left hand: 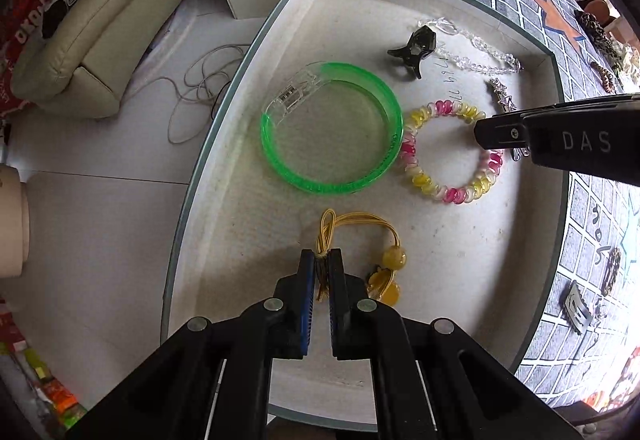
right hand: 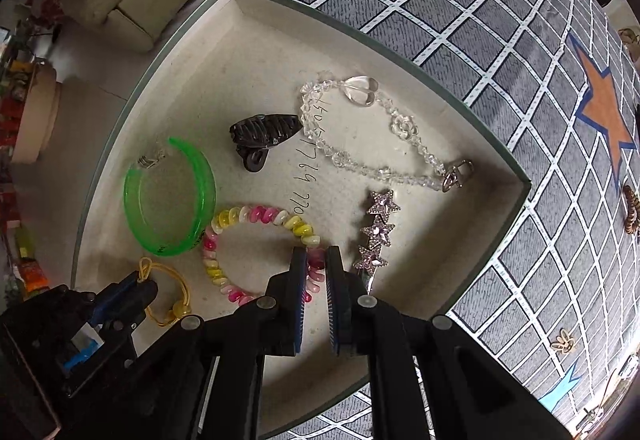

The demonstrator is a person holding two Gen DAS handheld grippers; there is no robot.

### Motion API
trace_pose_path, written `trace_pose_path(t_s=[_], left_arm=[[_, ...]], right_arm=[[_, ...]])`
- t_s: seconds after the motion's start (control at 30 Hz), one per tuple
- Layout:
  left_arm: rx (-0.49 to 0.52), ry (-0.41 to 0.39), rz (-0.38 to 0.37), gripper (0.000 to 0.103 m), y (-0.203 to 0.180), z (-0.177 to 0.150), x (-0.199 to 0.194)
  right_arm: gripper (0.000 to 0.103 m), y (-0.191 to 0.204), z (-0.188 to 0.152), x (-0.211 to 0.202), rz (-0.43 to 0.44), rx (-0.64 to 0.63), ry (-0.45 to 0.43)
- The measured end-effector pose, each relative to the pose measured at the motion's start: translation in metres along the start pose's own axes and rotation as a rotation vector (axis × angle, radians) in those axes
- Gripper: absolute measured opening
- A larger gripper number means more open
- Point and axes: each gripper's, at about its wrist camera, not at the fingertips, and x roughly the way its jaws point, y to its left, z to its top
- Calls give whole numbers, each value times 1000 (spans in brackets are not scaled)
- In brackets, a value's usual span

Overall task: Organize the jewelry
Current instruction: 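Carry both bracelets into the white tray while both tools open to release them, then move both tools back over the black hair clips and braided bracelet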

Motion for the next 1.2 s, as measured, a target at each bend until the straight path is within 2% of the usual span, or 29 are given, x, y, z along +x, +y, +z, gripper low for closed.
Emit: trace_pose_path(t_s=[0.07,0.2,0.53,0.77,0.8,0.83,0.87,0.9,0.93,1.03,1.13,1.2], left_arm=[[1,1,2,13,-4,2,-2],[13,-5,15,13,-8,2,-8],[38,12,16,13,-11,-1,-18],[56,12,-16,14,-15,-5,-31],[59,10,-13,16,-15,-5,-34],[59,11,-12,30,-16,-5,-36],[53,11,-11,86,-17,-6,-39],[38,-9,5,103,-21,-9,-47],[39,-38,16,103,-23,-9,-54],[57,-53,21,103,-32,-10,-65],[71,-86,52,103,-43,-12,-75],[78,-100,78,103,-50,-12,-80]], right_arm=[[16,-2,4,0,7,4,4],[36,-5,6,-5,21,11,-7],[51,-20,-7,-43,68,57,-85],[58,-50,-35,-73,77,132,-125],[58,-54,-40,-76,79,146,-128],[58,-57,-44,-78,81,160,-130],[58,-60,-48,-80,85,173,-131],[58,-63,-52,-82,89,185,-132],[58,-67,-57,-83,92,195,-132],[59,-77,-74,-90,96,217,-149],[79,-87,-90,-94,109,230,-159],[81,-95,-104,-98,120,235,-174]])
